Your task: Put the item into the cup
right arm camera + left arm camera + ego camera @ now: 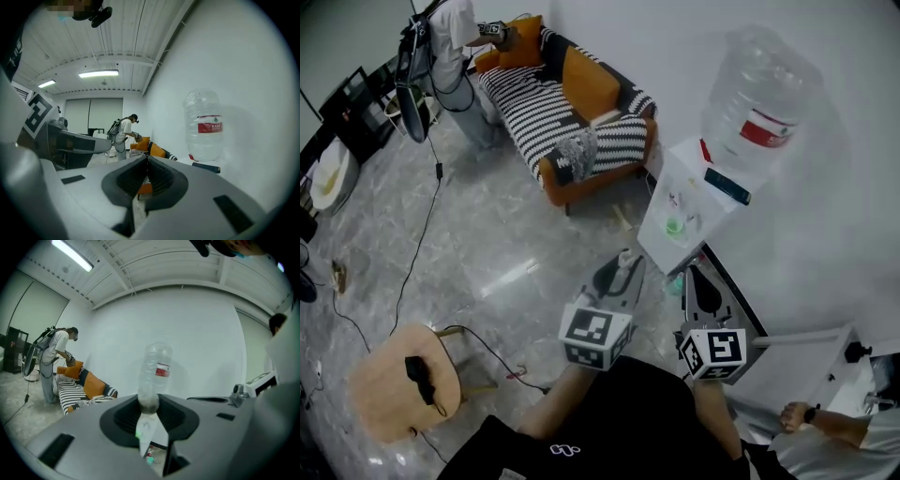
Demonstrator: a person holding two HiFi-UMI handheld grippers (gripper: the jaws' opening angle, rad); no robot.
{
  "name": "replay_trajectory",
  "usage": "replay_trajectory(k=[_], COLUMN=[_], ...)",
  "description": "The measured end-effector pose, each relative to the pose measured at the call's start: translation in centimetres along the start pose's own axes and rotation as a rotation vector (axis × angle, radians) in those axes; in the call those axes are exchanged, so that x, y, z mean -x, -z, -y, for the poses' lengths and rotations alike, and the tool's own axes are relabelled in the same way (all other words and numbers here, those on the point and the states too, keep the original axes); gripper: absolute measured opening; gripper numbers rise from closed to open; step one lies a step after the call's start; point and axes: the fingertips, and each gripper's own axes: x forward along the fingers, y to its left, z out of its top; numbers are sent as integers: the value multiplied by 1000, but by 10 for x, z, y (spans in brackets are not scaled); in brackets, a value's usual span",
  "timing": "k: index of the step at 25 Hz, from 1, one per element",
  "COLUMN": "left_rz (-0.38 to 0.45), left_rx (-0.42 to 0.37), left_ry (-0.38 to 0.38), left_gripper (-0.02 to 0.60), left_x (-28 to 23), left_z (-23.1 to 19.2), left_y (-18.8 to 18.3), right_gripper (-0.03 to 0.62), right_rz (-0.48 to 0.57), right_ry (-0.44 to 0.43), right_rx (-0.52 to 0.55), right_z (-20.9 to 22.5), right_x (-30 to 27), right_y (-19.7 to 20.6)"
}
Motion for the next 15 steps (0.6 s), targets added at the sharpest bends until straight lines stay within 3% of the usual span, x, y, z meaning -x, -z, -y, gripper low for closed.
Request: replay_trajectory(k=[9,15], left_rz=[-24,-75], left_rx=[28,43], left_ry=[26,49], left_gripper=[104,104], left_x=[-11,-27], left_z=[0,5], left_y=[9,28], right_gripper=[9,9], right_rz=[3,-44], right_ry=[87,96], right_rx=[-11,-29], right_z=[22,33], right_x=[4,2], right_y=[5,23])
